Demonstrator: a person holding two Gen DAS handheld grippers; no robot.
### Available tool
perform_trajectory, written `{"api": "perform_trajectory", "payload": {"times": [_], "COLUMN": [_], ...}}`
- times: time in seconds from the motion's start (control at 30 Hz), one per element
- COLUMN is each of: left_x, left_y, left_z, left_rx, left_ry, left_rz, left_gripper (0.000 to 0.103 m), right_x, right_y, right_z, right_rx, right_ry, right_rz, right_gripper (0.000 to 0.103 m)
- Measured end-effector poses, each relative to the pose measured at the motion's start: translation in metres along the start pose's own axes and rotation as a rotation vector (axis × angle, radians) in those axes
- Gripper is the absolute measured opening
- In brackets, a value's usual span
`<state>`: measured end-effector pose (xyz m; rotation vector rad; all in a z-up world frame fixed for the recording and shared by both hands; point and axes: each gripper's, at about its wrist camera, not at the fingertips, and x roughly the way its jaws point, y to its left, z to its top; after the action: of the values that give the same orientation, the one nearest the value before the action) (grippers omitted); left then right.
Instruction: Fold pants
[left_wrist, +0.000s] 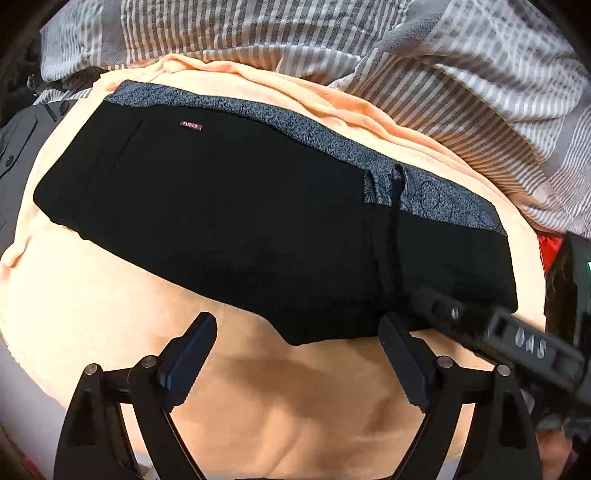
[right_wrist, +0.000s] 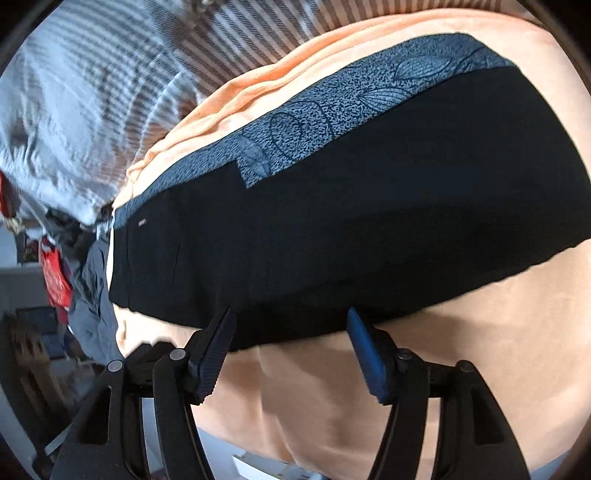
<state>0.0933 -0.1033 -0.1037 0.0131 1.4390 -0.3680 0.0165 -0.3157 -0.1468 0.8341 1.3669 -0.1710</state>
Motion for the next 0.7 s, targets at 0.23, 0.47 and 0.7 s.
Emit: {"api": "perform_trajectory", "payload": {"times": [0.23, 0.47, 0.7], "left_x": [0.008, 0.002, -0.007], "left_y": [0.024, 0.042, 0.023], "left_z": [-0.004, -0.009, -0.007], "left_rx": [-0.074, -0.118, -0.083], "left_ry": [0.050, 0.051, 0.007], "left_rz": [-0.020, -0.009, -0.044], "left_gripper": [0.090, 0.090, 0.090], "right_x": [0.003, -0.043, -0.081], "right_y": [0.032, 0.020, -0.076], "right_z": [-0.010, -0.028, -0.017], "right_rx": [-0.197, -0.360, -0.211], "right_ry": [0.021, -0.111, -0.191], "right_rz": [-0.083, -0.350, -0.628], "right_gripper": [0.069, 0.069, 0.067]}}
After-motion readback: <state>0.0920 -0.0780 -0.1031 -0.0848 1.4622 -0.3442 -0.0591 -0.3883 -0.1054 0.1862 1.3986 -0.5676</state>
